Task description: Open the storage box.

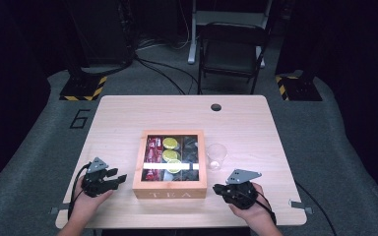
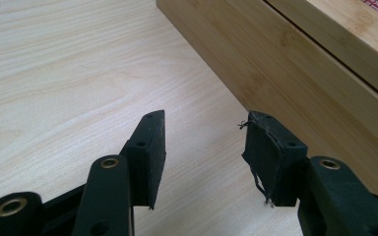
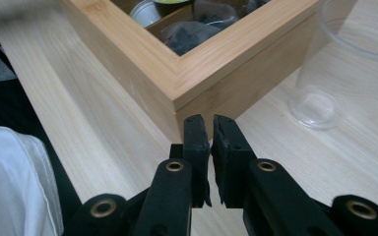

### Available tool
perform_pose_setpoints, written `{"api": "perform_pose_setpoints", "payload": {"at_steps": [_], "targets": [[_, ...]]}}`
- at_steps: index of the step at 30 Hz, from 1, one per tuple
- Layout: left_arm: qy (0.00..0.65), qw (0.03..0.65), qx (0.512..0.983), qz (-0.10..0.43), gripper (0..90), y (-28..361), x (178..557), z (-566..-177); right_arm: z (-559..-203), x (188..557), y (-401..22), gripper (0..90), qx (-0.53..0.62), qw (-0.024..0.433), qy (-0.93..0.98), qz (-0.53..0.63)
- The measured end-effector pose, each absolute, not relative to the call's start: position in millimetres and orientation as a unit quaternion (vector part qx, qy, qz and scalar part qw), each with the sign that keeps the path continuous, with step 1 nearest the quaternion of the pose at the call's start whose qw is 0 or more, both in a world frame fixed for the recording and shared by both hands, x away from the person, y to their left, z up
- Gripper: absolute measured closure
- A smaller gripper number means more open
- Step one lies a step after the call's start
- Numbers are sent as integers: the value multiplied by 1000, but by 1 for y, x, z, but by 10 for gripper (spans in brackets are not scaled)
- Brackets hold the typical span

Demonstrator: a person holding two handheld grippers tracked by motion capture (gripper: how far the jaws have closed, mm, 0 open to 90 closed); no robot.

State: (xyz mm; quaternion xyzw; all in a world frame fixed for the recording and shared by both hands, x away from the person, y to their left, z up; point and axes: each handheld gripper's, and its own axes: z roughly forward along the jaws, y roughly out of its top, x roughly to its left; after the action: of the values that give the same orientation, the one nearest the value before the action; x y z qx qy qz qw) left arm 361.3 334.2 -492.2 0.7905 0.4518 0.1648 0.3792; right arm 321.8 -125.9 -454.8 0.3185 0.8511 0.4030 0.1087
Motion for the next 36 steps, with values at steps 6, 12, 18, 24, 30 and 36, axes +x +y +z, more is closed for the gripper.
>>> {"api": "perform_pose_setpoints", "payload": {"at_steps": [6, 12, 18, 24, 30, 36], "targets": [[452, 381, 789, 165, 498, 333, 361, -493, -461, 321, -118, 849, 304, 102, 857, 402], [450, 378, 793, 162, 498, 333, 362, -493, -464, 320, -115, 858, 301, 98, 860, 399], [451, 380, 790, 165, 498, 333, 362, -493, -466, 322, -111, 876, 297, 100, 862, 399], [451, 380, 791, 163, 498, 333, 361, -492, -466, 322, -108, 882, 294, 102, 862, 400], [449, 381, 791, 164, 498, 333, 361, -492, -466, 322, -107, 884, 298, 105, 861, 398], [447, 382, 792, 165, 498, 333, 361, -491, -465, 323, -107, 883, 300, 100, 864, 393]]}}
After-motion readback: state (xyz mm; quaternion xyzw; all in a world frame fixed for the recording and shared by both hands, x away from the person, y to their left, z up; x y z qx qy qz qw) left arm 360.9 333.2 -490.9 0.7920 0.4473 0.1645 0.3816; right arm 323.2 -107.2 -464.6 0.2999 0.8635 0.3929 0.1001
